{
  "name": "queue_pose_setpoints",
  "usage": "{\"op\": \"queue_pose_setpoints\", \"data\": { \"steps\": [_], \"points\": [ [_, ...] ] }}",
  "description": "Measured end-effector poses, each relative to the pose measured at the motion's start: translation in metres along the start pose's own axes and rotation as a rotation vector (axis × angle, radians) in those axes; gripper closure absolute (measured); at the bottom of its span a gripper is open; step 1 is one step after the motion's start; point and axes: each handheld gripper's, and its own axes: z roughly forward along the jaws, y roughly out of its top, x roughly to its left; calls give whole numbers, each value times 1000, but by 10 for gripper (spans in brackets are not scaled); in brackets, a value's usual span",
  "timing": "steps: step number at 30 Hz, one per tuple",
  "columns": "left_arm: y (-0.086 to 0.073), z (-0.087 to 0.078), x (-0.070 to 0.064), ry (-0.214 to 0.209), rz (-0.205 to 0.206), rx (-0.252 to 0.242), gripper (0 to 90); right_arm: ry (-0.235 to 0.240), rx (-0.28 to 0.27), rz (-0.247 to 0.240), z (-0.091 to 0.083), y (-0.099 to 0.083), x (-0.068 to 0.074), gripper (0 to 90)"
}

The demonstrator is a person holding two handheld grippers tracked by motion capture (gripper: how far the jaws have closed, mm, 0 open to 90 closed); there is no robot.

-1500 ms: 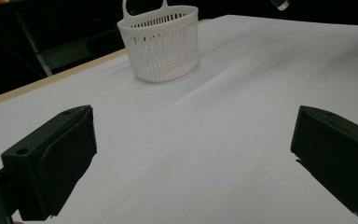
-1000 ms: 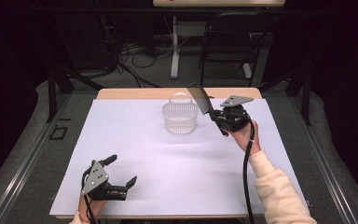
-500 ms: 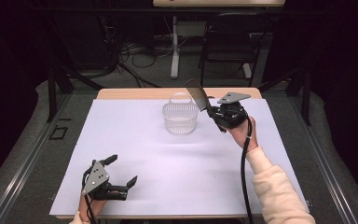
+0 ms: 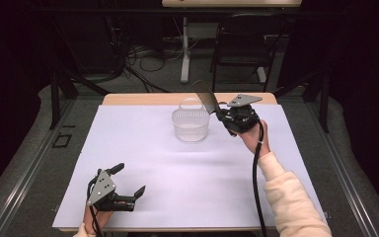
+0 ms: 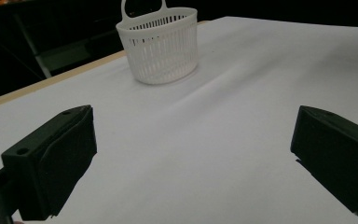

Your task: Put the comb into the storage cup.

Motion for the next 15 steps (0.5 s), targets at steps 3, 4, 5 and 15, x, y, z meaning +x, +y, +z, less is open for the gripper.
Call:
{"op": "queue_pose_setpoints", "data": {
  "steps": [3, 4, 5, 15],
  "points": [
    [0, 0, 0, 1, 0, 0, 1, -2, -1, -2, 2, 0, 0, 728],
    [0, 0, 0, 1, 0, -1, 1, -3, -2, -3, 2, 0, 0, 729],
    [0, 0, 0, 1, 1, -1, 1, -4, -2, -2, 2, 1, 0, 728],
    [0, 0, 0, -1, 4, -1, 1, 1, -5, -12, 7, 5, 1, 728]
  ]
}}
